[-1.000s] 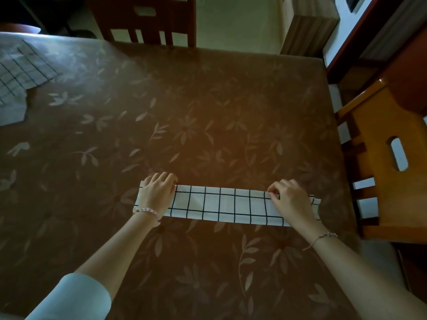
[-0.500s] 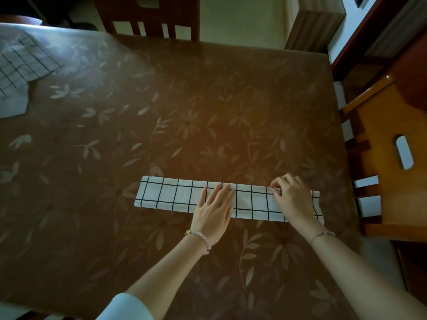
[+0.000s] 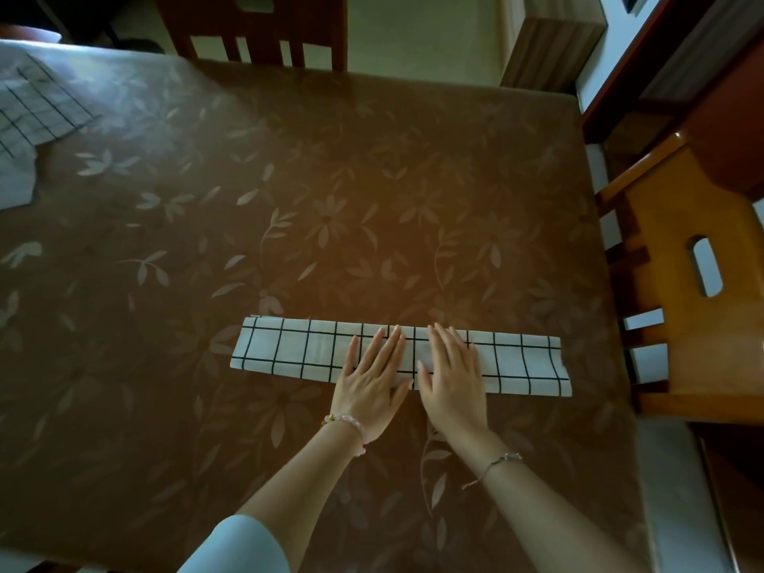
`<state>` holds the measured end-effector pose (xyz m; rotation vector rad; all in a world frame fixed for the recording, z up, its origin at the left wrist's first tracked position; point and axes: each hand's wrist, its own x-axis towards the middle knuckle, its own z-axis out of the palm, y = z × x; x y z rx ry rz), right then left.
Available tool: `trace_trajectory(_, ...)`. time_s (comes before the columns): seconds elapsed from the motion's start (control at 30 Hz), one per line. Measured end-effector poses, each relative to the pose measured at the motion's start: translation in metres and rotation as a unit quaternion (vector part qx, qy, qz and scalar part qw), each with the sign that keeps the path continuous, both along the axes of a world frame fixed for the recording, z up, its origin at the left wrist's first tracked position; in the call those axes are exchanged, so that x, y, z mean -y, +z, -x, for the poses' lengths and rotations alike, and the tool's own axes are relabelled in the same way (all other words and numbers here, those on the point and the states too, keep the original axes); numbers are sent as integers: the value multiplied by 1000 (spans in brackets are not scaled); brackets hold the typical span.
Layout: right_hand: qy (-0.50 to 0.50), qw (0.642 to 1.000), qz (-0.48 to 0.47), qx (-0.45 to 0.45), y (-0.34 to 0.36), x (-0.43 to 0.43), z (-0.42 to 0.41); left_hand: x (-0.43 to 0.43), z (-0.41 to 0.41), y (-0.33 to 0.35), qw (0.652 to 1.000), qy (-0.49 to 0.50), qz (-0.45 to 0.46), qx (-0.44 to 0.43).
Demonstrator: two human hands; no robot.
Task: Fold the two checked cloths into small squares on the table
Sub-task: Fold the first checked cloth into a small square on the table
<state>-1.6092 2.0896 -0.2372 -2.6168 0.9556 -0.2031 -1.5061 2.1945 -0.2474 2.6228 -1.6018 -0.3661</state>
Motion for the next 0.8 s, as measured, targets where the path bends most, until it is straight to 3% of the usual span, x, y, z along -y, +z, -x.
trace_trajectory(0.27,23,992,32,-117,-14,20,28,-2,-2,2,1000,9,6,-11)
trace_trajectory(0.67,-2,987,26,-157,-10,68,83,-82,-78,3,990,136,-23,1)
trace_trajectory(0.8,2,985,24,-168,-9,70,84,-100,-99,8,990,128,-53,-5)
